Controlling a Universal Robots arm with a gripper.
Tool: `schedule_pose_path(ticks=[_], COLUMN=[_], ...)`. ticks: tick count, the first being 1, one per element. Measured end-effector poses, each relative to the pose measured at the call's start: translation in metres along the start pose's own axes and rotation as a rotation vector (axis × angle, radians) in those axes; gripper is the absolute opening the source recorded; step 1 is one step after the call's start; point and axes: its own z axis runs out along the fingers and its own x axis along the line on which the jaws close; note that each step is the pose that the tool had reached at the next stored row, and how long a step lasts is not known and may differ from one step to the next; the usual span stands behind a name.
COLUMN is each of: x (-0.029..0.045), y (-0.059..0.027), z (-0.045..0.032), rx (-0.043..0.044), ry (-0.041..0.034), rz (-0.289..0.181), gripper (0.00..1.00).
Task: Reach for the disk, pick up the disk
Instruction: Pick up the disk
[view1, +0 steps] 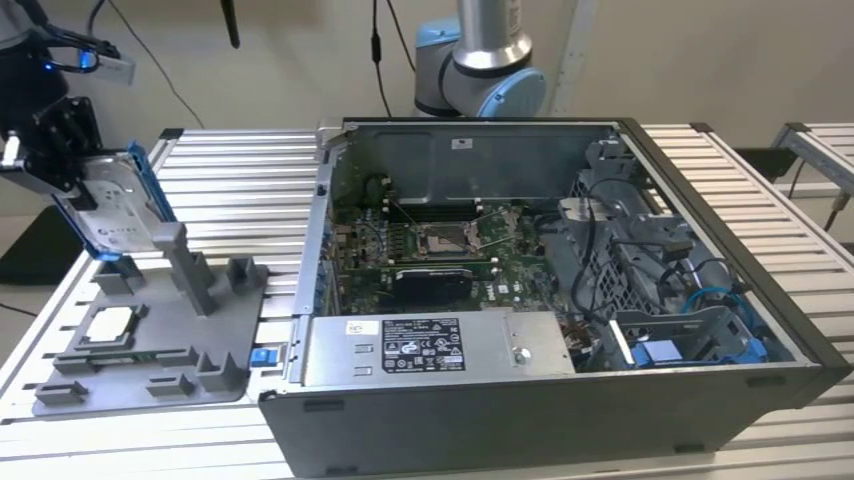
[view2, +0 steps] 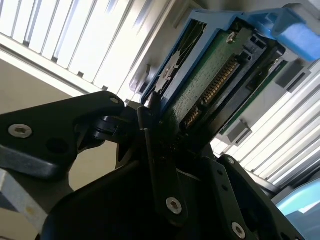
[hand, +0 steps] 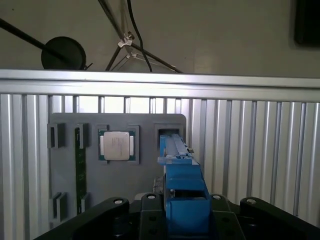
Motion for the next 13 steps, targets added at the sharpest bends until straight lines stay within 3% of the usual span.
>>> schedule_pose_path(ticks=[13], x=[-0.0001], y=[0.0000], z=[-0.0062], rx=[0.0000], ry=[0.0000], rz=[0.000], gripper=[0.00])
